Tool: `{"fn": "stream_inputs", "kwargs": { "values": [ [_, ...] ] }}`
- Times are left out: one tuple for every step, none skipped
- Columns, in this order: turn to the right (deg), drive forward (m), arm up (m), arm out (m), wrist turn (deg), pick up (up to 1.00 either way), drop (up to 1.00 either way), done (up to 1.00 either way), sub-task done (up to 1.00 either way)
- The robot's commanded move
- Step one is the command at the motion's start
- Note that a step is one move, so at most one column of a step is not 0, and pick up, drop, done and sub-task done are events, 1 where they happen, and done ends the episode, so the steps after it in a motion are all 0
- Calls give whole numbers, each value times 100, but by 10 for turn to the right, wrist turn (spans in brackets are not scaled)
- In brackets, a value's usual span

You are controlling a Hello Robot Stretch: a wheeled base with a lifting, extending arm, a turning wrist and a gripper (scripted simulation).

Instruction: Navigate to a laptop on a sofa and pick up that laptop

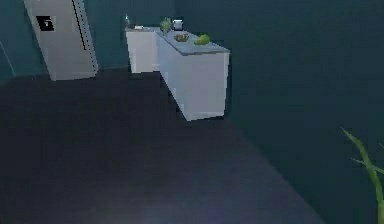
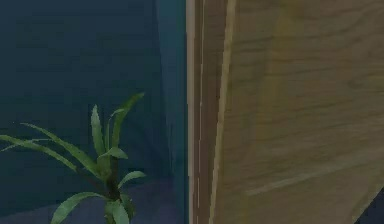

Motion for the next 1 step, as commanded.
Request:
{"fn": "stream_inputs", "kwargs": {
  "values": [
    [-420, 0, 0, 0, 0, 0, 0, 0, 0]
  ]
}}
